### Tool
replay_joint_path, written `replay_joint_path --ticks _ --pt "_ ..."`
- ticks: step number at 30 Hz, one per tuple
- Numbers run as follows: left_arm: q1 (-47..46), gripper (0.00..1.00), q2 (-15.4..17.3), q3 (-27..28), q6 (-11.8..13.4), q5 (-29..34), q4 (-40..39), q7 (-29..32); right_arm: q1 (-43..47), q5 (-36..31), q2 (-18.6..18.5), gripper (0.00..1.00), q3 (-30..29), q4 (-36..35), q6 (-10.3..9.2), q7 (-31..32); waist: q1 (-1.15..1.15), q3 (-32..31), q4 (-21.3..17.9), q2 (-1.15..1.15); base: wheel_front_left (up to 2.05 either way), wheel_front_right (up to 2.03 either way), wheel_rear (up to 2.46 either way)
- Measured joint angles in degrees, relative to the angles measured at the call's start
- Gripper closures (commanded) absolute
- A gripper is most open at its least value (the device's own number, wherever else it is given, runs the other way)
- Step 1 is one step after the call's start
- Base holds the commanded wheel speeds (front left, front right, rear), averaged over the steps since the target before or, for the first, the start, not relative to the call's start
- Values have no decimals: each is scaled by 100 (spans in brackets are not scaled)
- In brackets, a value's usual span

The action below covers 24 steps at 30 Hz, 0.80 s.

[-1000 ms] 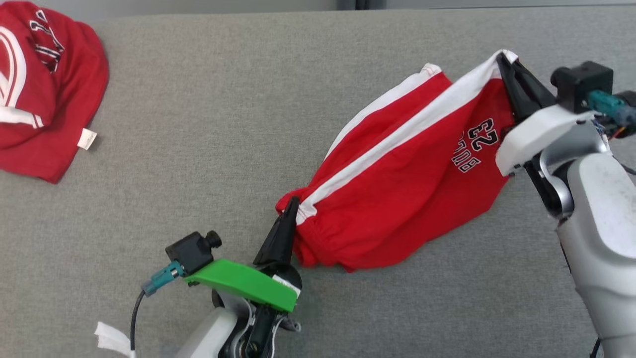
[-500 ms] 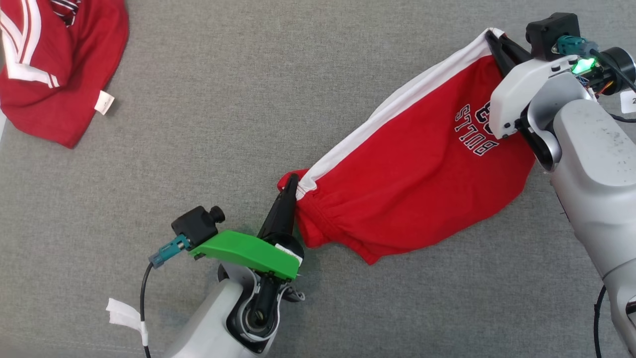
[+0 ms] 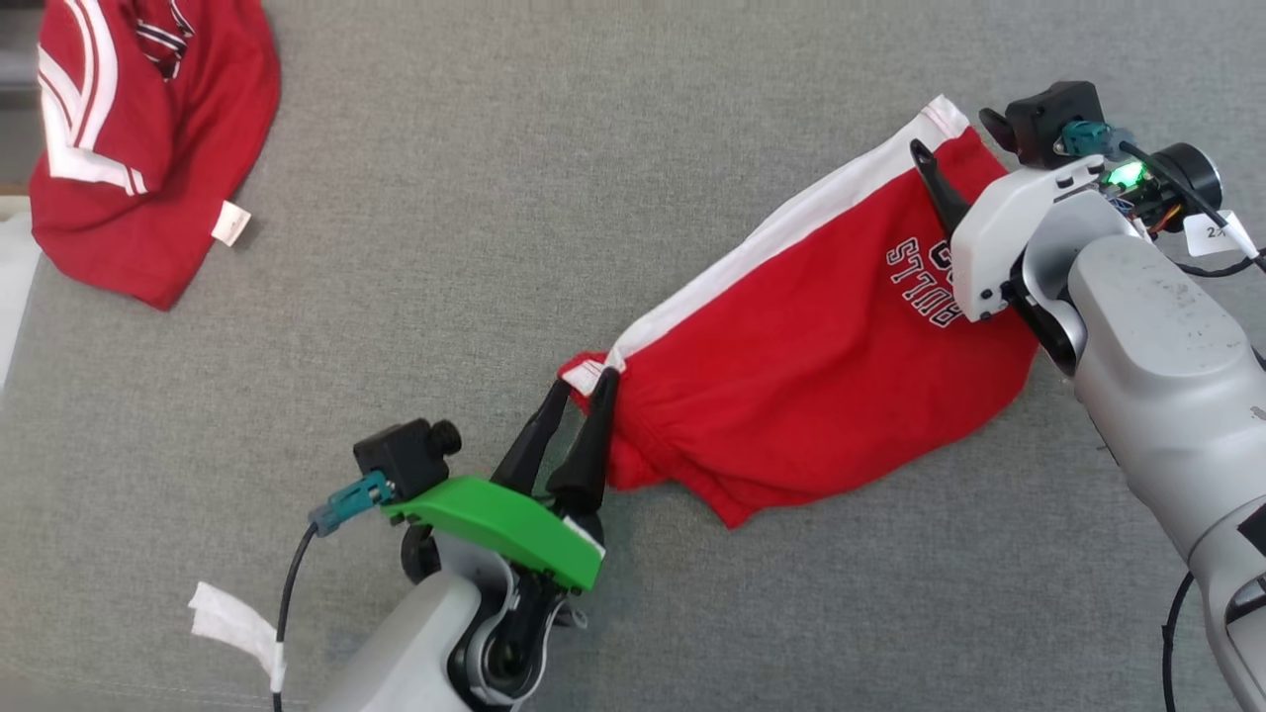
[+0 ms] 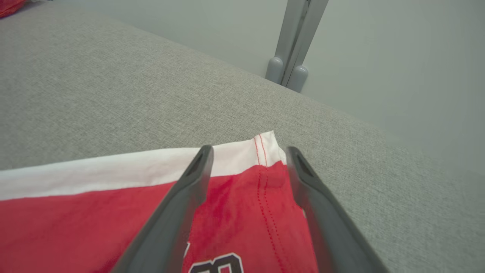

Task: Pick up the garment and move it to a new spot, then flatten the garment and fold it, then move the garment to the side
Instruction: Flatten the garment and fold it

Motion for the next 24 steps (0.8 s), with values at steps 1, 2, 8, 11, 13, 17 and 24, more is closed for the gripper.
replay_joint_path --ticks 1,2,8,11,13,17,24 --pt "63 0 59 -24 32 33 -55 0 0 54 -18 0 64 42 0 -37 0 -51 -3 0 0 0 0" --pt "110 0 109 -38 67 67 -98 0 0 97 -33 0 111 69 0 -52 0 -92 -5 0 0 0 0" --pt "454 0 594 -63 376 368 -617 -2 51 450 -241 0 481 215 0 -35 0 -417 -11 0 0 0 0" --pt "636 0 789 101 565 545 -938 -7 152 641 -426 0 638 277 0 109 0 -566 6 0 0 0 0" --pt "711 0 878 285 657 697 -1141 -25 211 782 -539 0 757 288 0 278 0 -638 32 0 0 0 0" --pt "943 0 922 719 777 915 -1425 -34 307 1042 -795 0 981 277 0 600 0 -686 132 0 0 0 0" --pt "1106 0 867 1188 893 1422 -1467 -41 503 1570 -975 0 1315 151 0 1211 0 -580 236 0 0 0 0"
